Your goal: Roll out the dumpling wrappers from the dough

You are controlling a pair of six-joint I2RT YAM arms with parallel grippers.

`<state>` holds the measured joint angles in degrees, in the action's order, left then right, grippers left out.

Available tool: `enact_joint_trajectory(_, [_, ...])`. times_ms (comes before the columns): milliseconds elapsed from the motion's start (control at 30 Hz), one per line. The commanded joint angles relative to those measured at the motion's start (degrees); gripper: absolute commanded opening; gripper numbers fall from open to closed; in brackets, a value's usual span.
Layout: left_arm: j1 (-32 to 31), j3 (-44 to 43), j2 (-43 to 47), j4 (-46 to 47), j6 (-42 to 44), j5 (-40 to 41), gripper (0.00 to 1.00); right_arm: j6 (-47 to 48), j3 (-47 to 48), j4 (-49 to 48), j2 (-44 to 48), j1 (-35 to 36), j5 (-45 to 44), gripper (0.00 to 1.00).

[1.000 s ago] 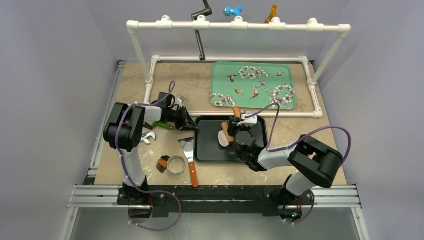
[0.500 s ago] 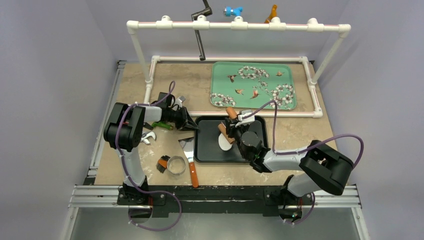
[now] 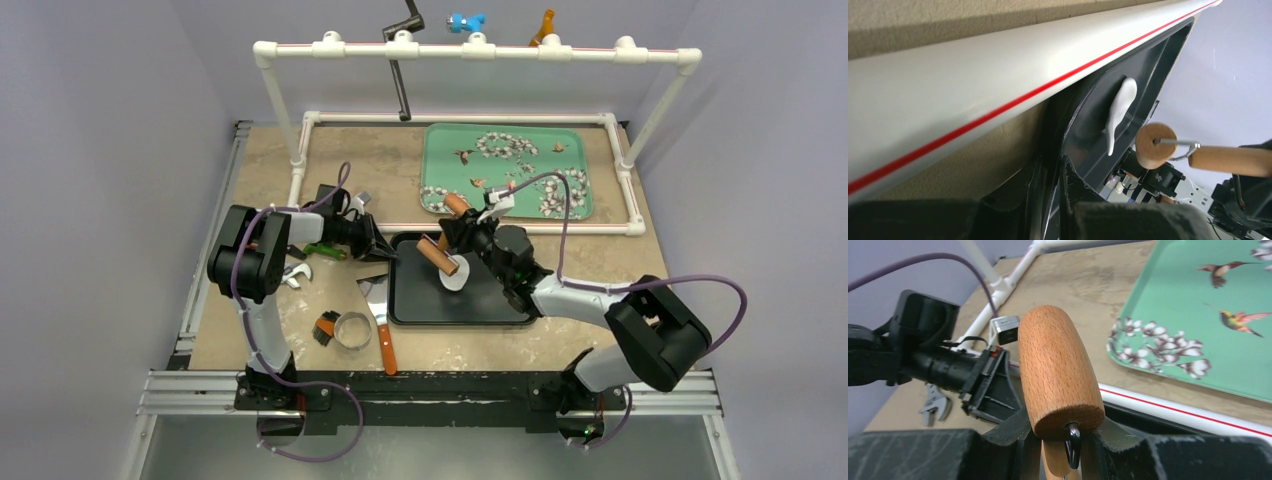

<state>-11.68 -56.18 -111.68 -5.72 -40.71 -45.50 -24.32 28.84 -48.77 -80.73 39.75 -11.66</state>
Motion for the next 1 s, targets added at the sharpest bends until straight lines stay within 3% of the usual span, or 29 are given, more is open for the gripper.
enact_joint_trajectory(0, [0.79,-0.03,-4.07,-1.85,-0.35,10.34,0.0,-4.81,5.22,8.44,-0.86,-0.48,2.93,0.0])
enact_joint_trajectory(100, [0.79,0.01,-4.03,-1.85,-0.25,10.26,0.0,-3.08,0.0,3.21,2.29,-0.52,-2.58,0.0])
enact_joint_trajectory(300, [0.78,-0.23,-4.26,-1.9,-0.25,10.34,0.0,5.09,-0.12,6.3,5.07,-0.5,-9.24,0.0])
enact_joint_trajectory(467, [0.78,-0.17,-4.43,-1.84,-0.16,10.32,0.0,7.37,-5.09,-5.72,2.62,-0.51,-10.9,0.0])
enact_joint_trajectory(600, [0.78,-0.38,-4.49,-2.18,-0.07,10.23,0.0,7.99,-5.29,-9.13,-1.74,-0.42,-11.22,0.0])
enact_joint_trajectory(867, [0.78,-0.56,-4.68,-2.19,-0.07,10.08,0.0,9.33,-9.56,-11.06,-1.26,-0.51,-28.37,0.0])
enact_joint_trajectory(967, [0.78,-0.55,-4.62,-2.19,-0.12,10.08,0.0,7.48,-9.16,-6.75,-1.2,-0.47,-34.18,0.0])
